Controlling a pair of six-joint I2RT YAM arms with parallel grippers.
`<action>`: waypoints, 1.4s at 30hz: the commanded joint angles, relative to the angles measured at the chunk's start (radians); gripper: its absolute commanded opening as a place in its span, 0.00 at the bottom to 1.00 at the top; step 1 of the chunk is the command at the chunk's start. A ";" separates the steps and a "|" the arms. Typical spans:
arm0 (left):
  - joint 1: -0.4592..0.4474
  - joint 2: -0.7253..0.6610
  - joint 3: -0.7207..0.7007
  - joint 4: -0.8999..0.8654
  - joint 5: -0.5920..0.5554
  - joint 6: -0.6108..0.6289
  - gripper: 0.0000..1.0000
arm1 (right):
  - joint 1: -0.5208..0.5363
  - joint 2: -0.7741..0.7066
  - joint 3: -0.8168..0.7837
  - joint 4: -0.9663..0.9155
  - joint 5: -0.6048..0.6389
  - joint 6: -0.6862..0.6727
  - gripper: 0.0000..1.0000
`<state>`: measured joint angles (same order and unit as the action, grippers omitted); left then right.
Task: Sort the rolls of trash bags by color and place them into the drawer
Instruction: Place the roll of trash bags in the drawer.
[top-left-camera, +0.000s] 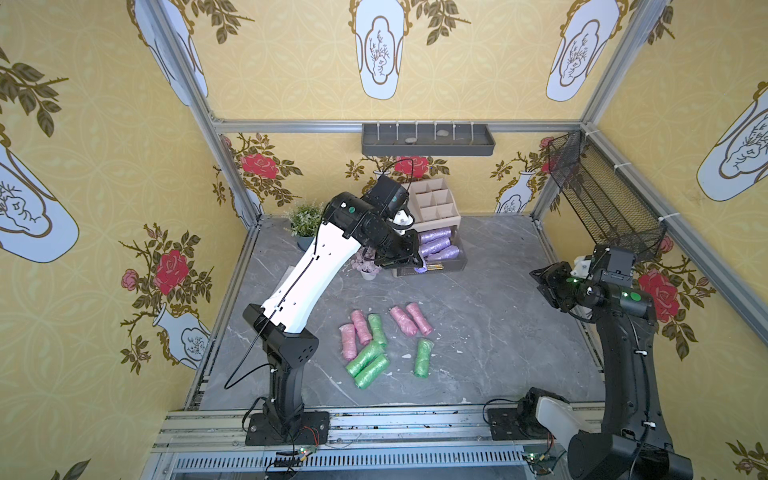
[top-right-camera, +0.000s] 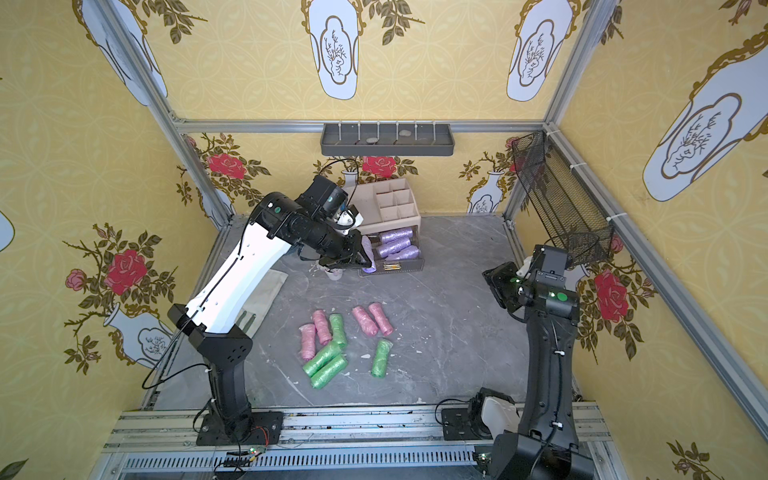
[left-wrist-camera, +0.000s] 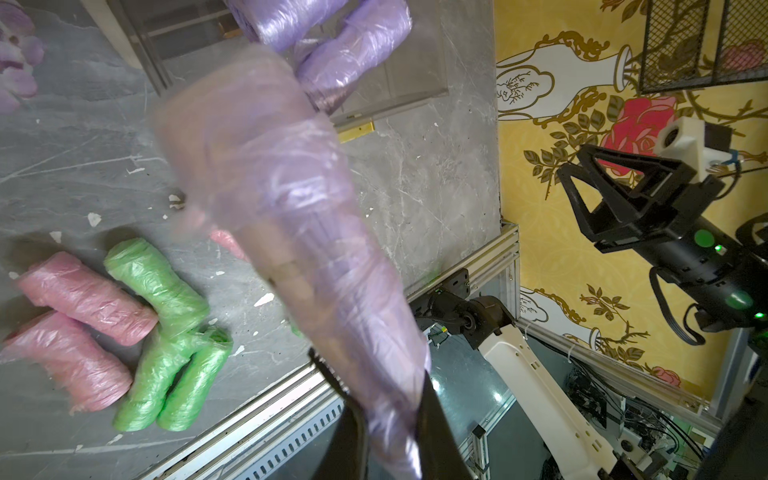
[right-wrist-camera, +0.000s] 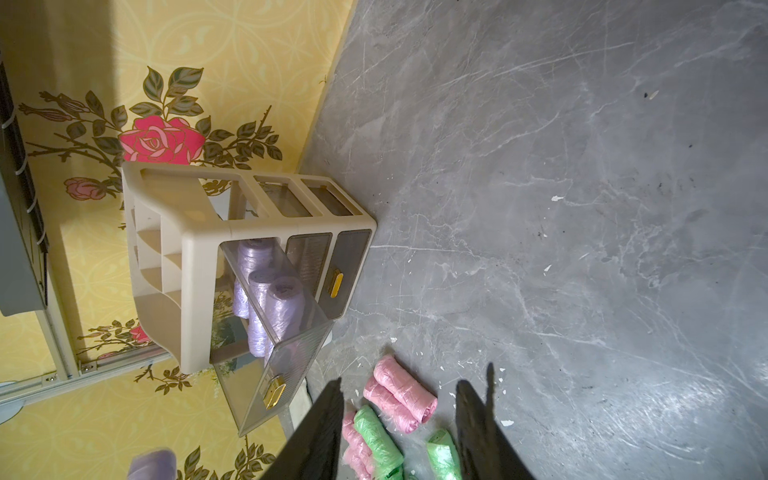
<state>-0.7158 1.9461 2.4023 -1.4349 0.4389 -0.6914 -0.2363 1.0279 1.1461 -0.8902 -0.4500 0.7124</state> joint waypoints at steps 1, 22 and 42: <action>0.014 0.030 0.017 0.024 0.029 0.022 0.00 | -0.004 0.006 -0.005 0.014 -0.007 -0.014 0.45; 0.068 0.172 0.054 0.025 0.004 0.079 0.00 | -0.014 0.018 -0.029 0.030 -0.012 -0.022 0.45; 0.104 0.256 0.110 0.024 -0.004 0.091 0.00 | -0.015 0.032 -0.035 0.043 -0.013 -0.021 0.45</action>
<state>-0.6186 2.1880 2.5061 -1.4033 0.4446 -0.6106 -0.2504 1.0557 1.1145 -0.8791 -0.4637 0.7029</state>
